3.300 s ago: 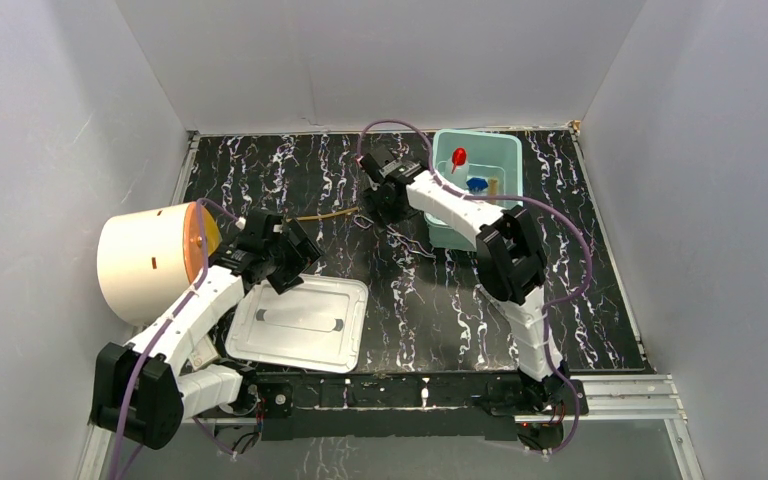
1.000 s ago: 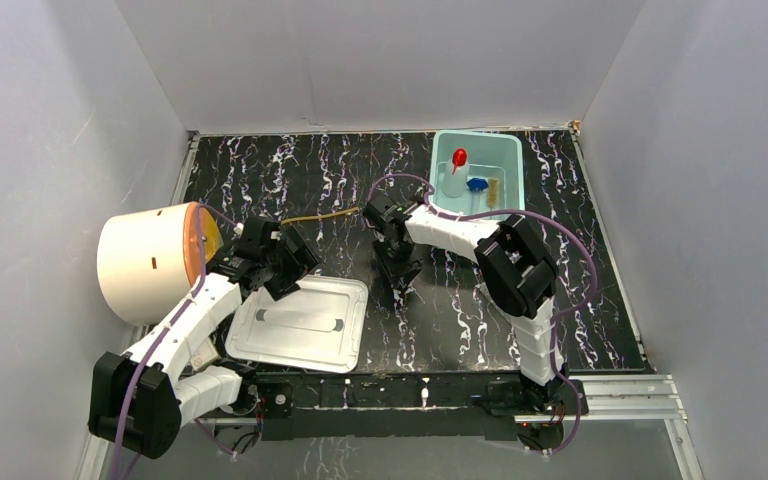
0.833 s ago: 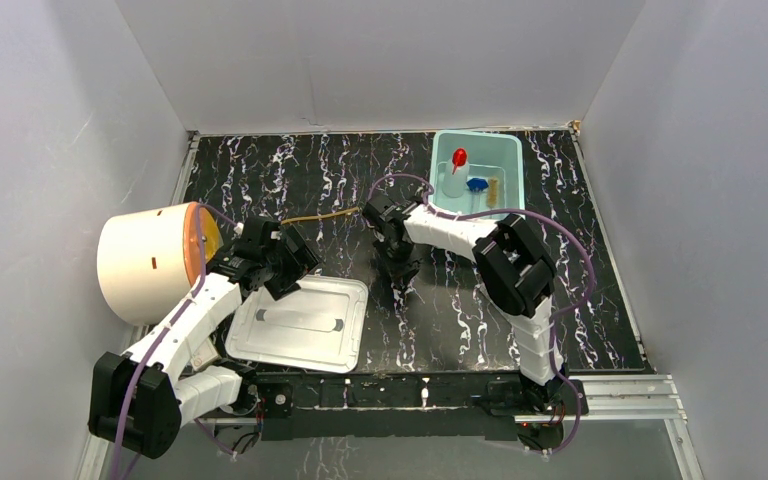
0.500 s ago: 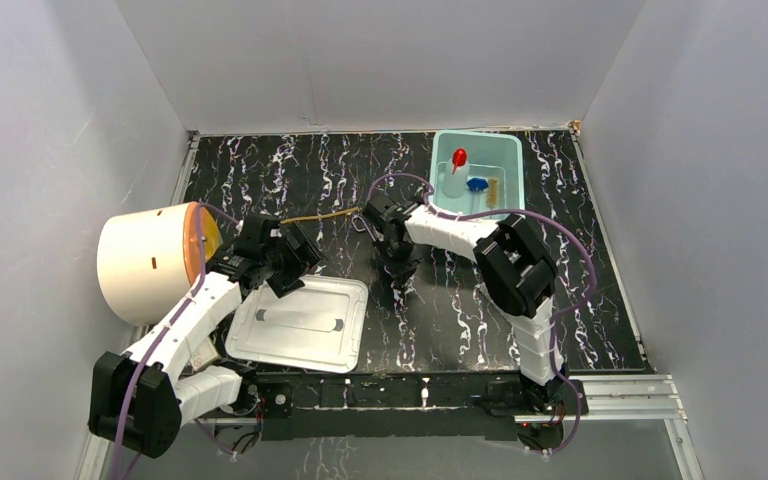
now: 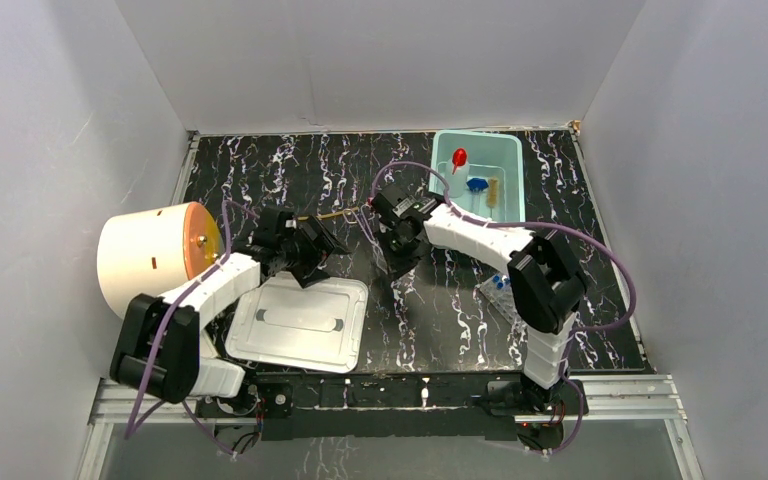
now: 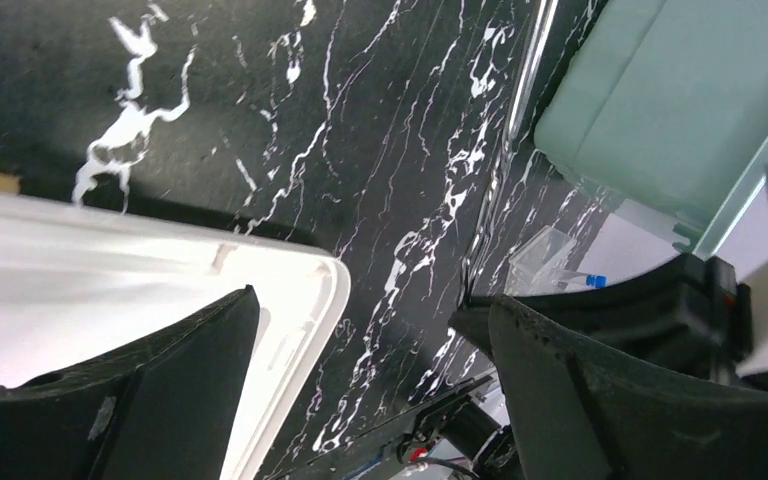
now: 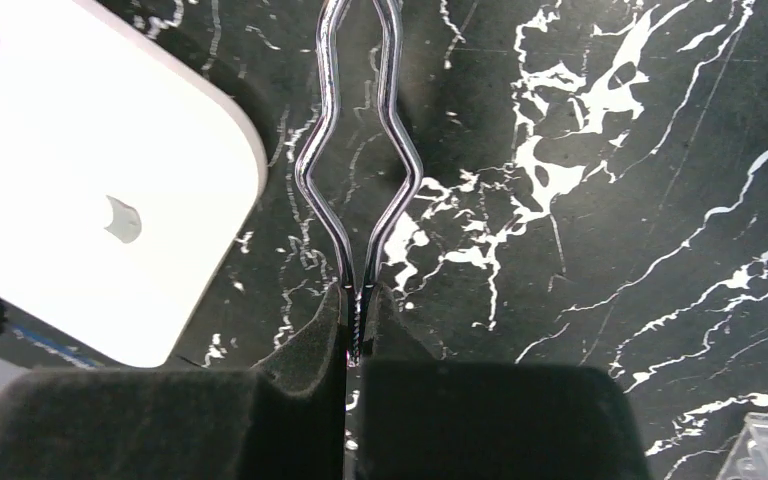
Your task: Organize the chemistry lab equipment
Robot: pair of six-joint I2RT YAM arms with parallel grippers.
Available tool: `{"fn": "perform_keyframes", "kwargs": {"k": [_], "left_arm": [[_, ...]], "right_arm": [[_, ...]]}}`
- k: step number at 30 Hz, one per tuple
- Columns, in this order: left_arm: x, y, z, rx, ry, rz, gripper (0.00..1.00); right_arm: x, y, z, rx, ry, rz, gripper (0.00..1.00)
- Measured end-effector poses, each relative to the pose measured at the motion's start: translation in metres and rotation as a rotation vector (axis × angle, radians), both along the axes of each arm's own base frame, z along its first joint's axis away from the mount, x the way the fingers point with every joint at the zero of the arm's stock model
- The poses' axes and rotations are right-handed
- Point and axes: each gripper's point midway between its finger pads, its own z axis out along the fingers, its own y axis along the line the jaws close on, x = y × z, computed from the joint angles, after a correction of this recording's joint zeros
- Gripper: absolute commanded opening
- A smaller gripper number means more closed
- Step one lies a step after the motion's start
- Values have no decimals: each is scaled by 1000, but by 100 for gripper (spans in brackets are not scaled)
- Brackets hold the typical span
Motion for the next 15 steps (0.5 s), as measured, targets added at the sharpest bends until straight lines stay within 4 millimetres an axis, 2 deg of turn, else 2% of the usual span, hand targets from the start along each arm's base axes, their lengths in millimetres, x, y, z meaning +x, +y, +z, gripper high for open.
{"fn": "perform_keyframes", "kwargs": {"k": [4, 10, 13, 15], "left_arm": [[15, -16, -7, -59, -9, -32, 87], [32, -30, -6, -119, -64, -51, 89], [41, -37, -1, -147, -100, -61, 82], [48, -42, 2, -165, -119, -68, 73]], "right_arm": [[-2, 10, 13, 66, 7, -23, 0], [-11, 18, 21, 136, 41, -41, 0], [-14, 23, 23, 165, 55, -37, 0], [-18, 24, 25, 190, 62, -33, 0]]}}
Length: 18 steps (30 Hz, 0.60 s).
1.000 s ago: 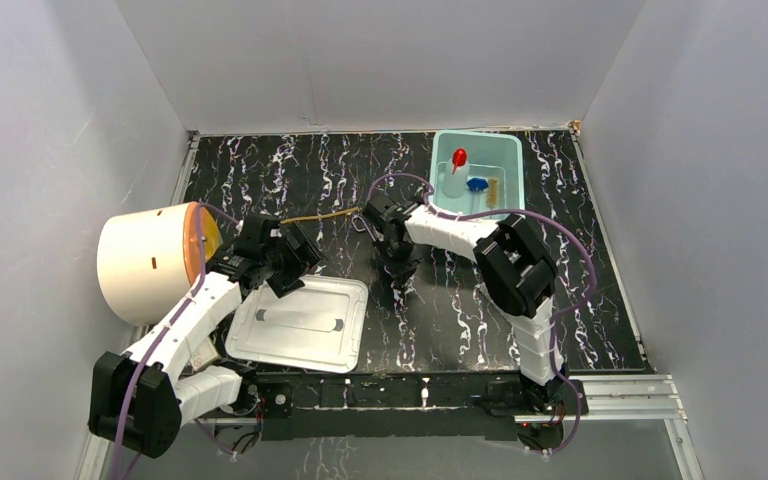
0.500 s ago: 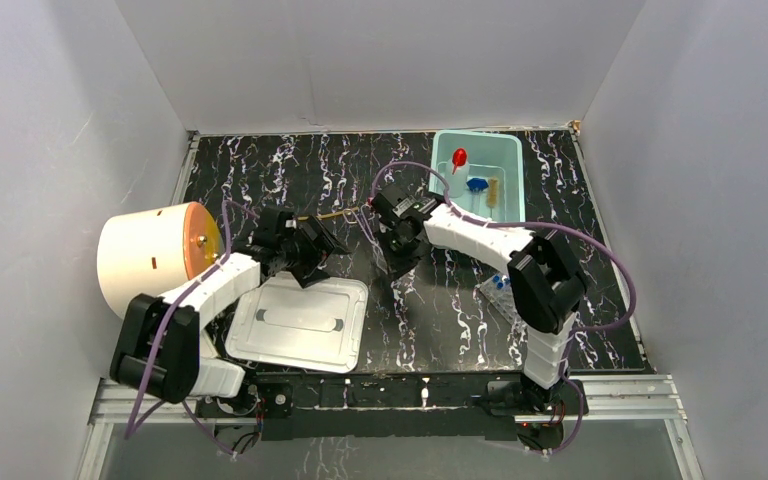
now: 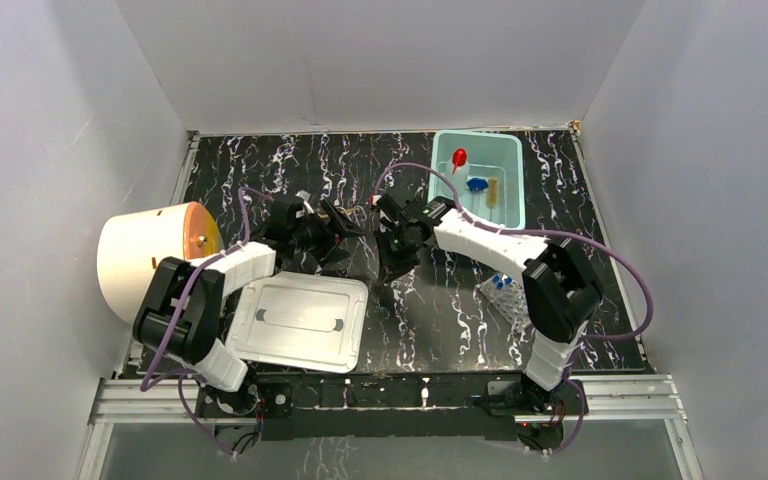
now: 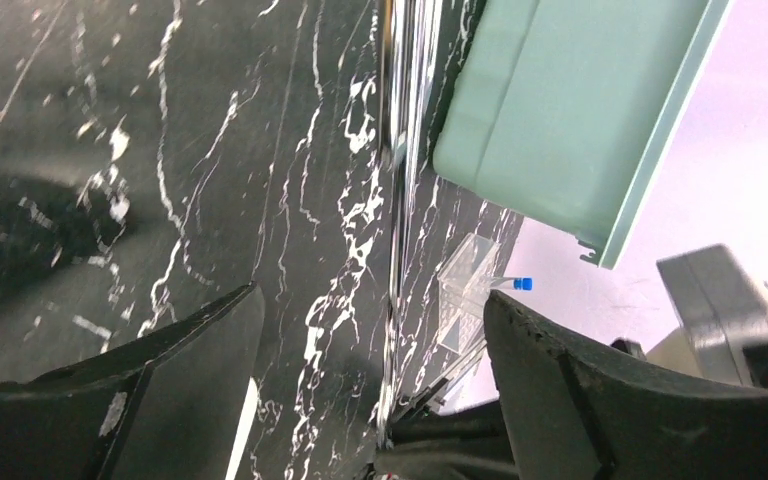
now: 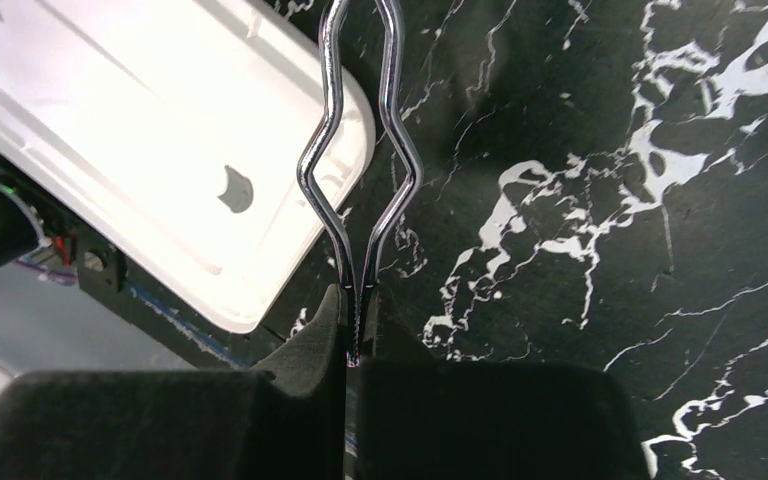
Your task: Organize the chemistry lab equipment
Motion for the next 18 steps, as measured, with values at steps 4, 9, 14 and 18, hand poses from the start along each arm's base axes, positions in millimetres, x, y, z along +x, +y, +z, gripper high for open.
{"fn": "perform_keyframes", "kwargs": {"k": [4, 9, 14, 18], "left_arm": [[14, -10, 0, -32, -16, -10, 57], [20, -21, 0, -47, -15, -28, 32], [19, -34, 9, -65, -40, -64, 0], [17, -36, 9, -54, -52, -82, 0]], "right_arm": [[-12, -1, 7, 37, 15, 12, 0], [-19, 0, 13, 73, 17, 28, 0], [-21, 2, 15, 87, 16, 35, 0], [-21, 2, 17, 94, 12, 35, 21]]}}
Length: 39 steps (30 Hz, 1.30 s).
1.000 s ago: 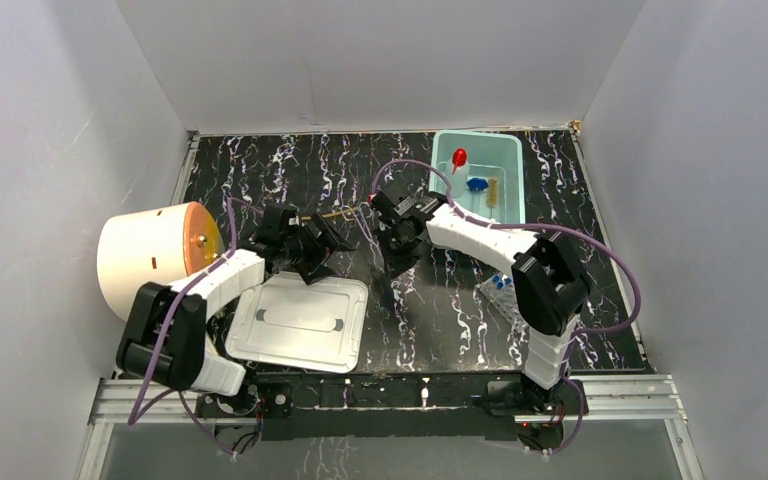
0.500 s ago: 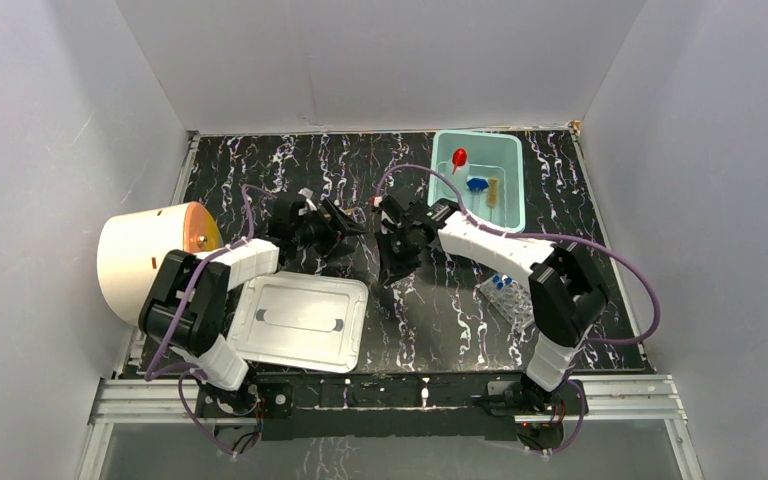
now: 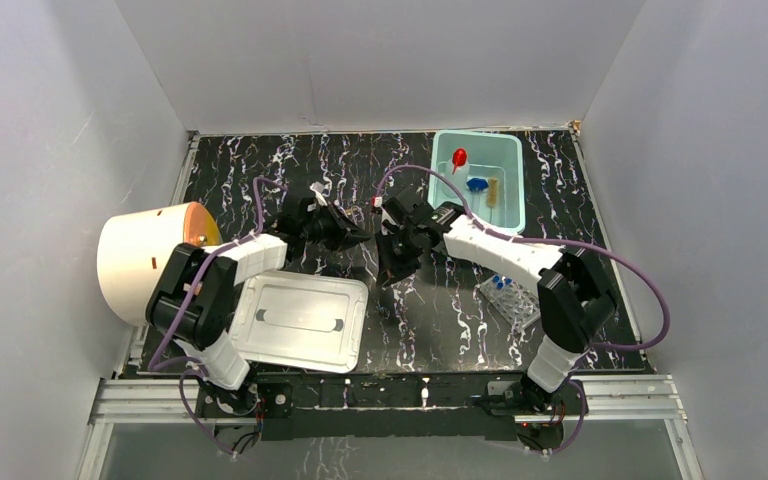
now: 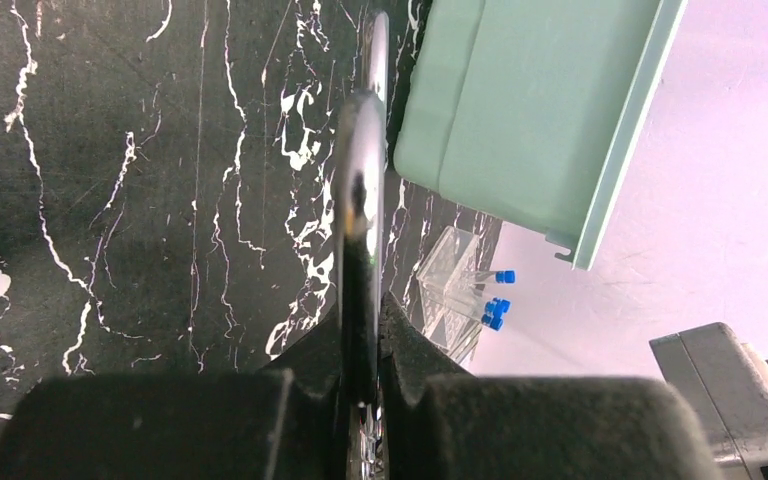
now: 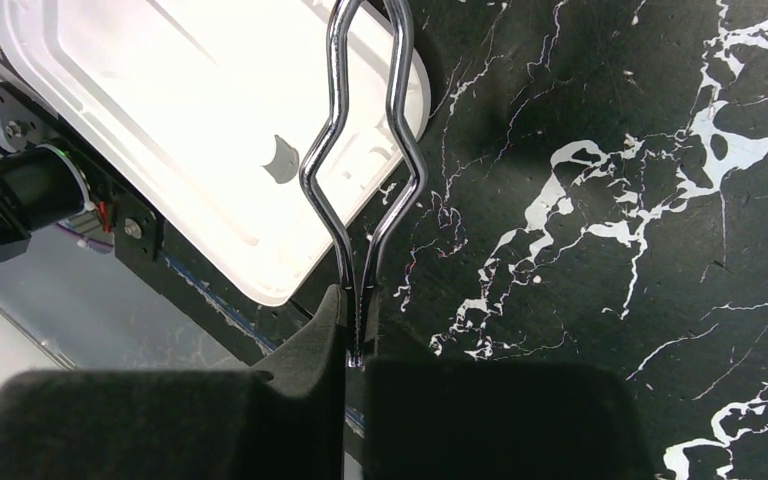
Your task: Organize the chemistry lab equipment
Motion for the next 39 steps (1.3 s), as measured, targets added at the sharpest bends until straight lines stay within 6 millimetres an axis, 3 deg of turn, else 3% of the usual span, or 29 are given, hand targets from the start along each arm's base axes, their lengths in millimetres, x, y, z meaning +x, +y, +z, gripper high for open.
{"fn": "perform_keyframes", "kwargs": {"k": [2, 5, 10, 15, 21, 25, 27, 35, 39], "left_arm": [[0, 1, 2, 0, -8, -2, 0], [-4, 0, 9, 3, -33, -27, 0], [-15, -1, 36, -8, -120, -100, 0], [-32, -7, 83, -89, -230, -185, 0], [-44, -16, 134, -235, -318, -250, 0], [-45, -20, 155, -288, -345, -260, 0], [-44, -21, 165, -310, -361, -262, 0], [-52, -21, 195, -376, -427, -285, 0], [-57, -22, 207, -410, -455, -308, 0]], "right_arm": [[1, 1, 2, 4, -6, -6, 46], [4, 2, 9, 19, -26, -20, 66], [10, 4, 44, 125, -99, -57, 77], [18, 7, 83, 282, -149, -101, 80], [19, 23, 103, 432, -124, -124, 76], [20, 36, 120, 536, -106, -135, 48], [20, 40, 130, 597, -109, -143, 40], [9, 28, 161, 741, -124, -199, 36], [12, 28, 174, 786, -138, -207, 22]]}}
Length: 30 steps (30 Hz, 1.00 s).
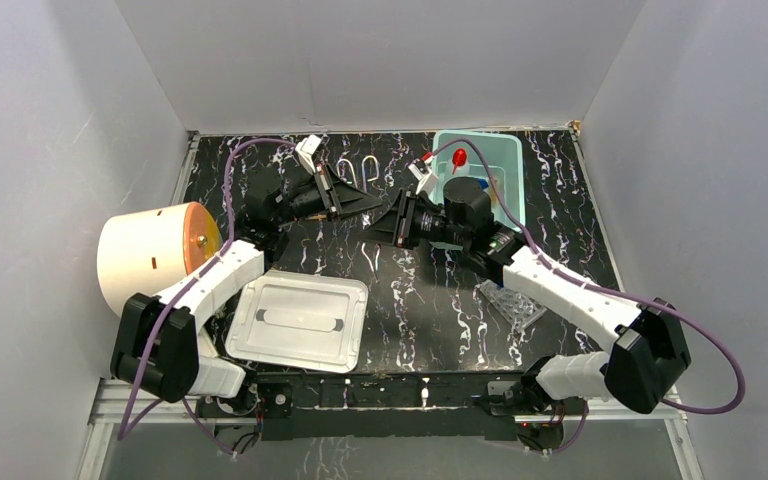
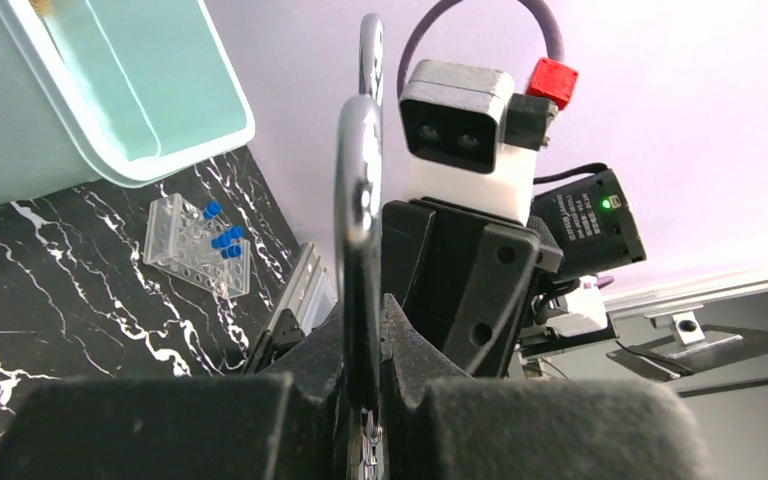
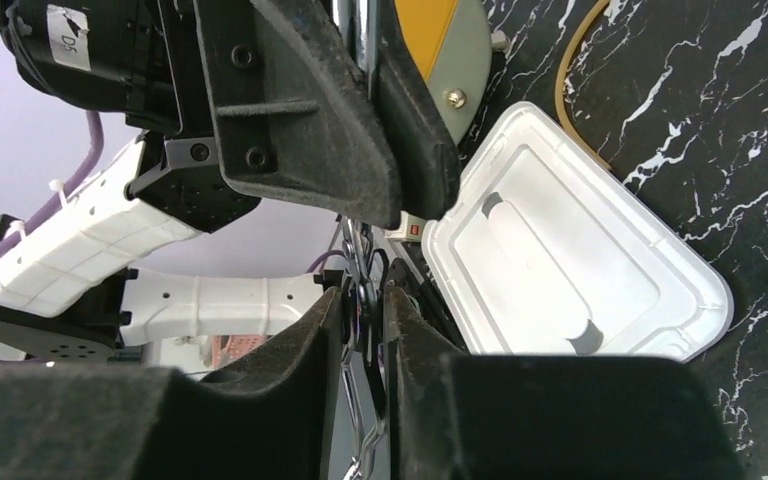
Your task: Organize the chemistry lab equipment
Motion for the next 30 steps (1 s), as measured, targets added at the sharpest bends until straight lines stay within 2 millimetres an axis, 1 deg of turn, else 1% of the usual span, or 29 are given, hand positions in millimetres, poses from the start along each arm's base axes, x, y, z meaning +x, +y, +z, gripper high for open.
{"fn": "perform_keyframes", "kwargs": {"k": [2, 4, 5, 7, 9, 10, 11, 14, 18, 19, 22, 25, 27, 30], "left_arm": [[-1, 0, 3, -8, -7, -8, 1], [-3, 0, 5, -16, -4, -19, 23], [-4, 0, 6, -20, -5, -21, 34], [-5, 1, 8, -17, -22, -16, 60], [-5, 2, 8, -2, -32, 4, 78], [-4, 4, 6, 11, -31, 18, 84], [-3, 5, 5, 26, -31, 36, 88], [0, 12, -2, 80, -24, 93, 95], [1, 24, -9, 153, -27, 170, 96], [0, 29, -11, 185, -30, 198, 96], [-3, 35, -14, 221, -31, 220, 96], [-8, 41, -20, 261, -19, 237, 96], [-14, 46, -26, 280, -13, 246, 96], [-25, 52, -37, 297, 6, 250, 96]], "right_arm": [[0, 1, 1, 7, 3, 3, 10], [-1, 2, 4, 19, 2, 17, 1], [-2, 2, 4, 23, 2, 20, 0], [0, 2, 4, 25, 5, 14, 0], [4, 0, 2, 18, 11, -3, 0], [8, -3, 1, 11, 13, -18, 0], [13, -6, 0, 5, 13, -37, 0], [28, -23, -5, -27, 11, -98, 0], [57, -58, -12, -101, -7, -206, 0], [67, -69, -14, -134, -16, -242, 0], [104, -110, -18, -246, -50, -369, 0], [143, -158, -21, -354, -85, -503, 0], [161, -187, -30, -423, -79, -572, 0], [182, -229, -48, -540, -48, -650, 0]]}}
